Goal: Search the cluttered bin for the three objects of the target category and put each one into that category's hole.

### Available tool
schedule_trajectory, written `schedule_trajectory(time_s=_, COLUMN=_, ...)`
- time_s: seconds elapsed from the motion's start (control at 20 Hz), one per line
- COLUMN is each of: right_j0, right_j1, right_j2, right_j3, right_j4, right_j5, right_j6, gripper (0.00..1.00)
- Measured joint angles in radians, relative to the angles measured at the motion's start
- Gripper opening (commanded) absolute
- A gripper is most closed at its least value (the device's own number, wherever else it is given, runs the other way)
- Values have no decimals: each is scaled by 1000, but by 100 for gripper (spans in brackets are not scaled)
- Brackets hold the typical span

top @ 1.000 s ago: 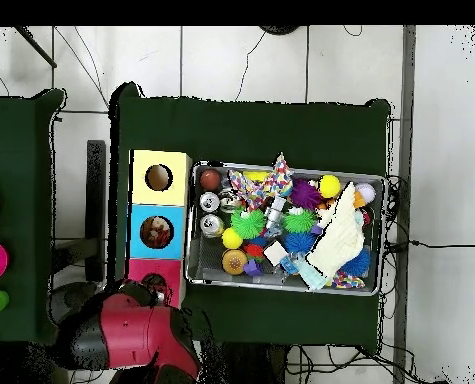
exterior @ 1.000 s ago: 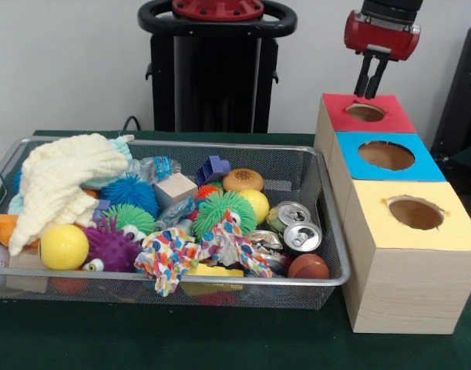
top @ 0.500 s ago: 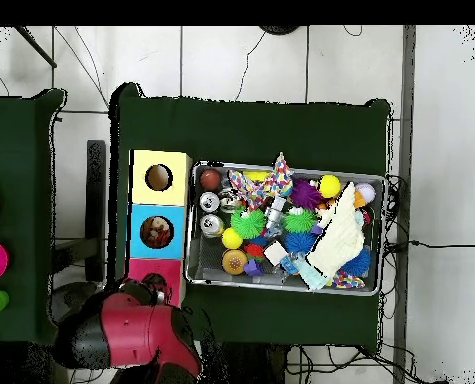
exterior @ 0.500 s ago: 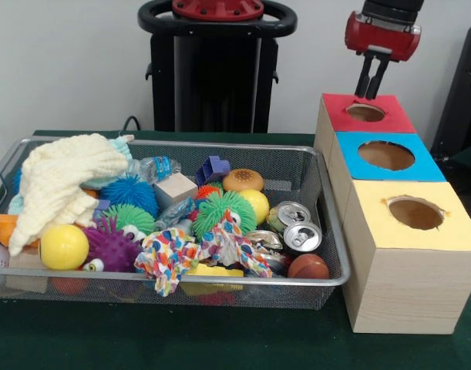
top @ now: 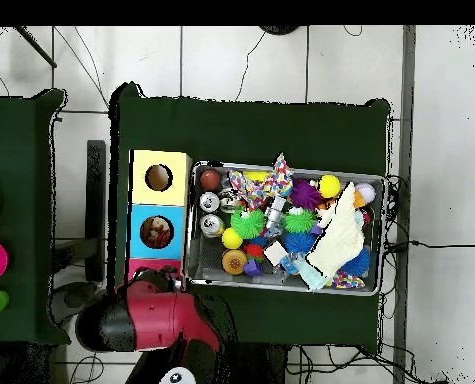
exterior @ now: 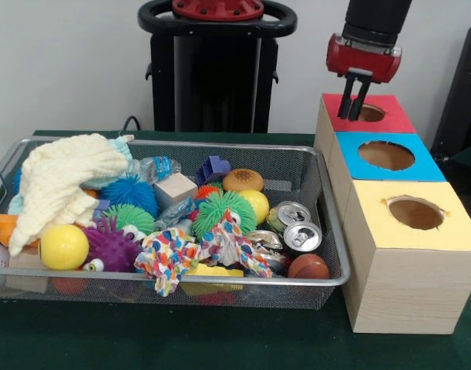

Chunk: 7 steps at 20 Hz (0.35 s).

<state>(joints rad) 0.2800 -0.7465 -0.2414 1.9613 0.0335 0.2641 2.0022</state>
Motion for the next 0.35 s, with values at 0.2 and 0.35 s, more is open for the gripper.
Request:
schedule_trajectory(time_s=0.2, right_j0=-7, right_j1=23, right_j2=1, right_j3=-14, right_j4=-24, right_j5=-6, right_j6=0, gripper=0)
schedule_trajectory(time_s=0.35, right_j0=-7, right_j1=26, right_j2=1, right_j3=-23, right_j4=-37, right_j5=-3, right_j6=0, gripper=0)
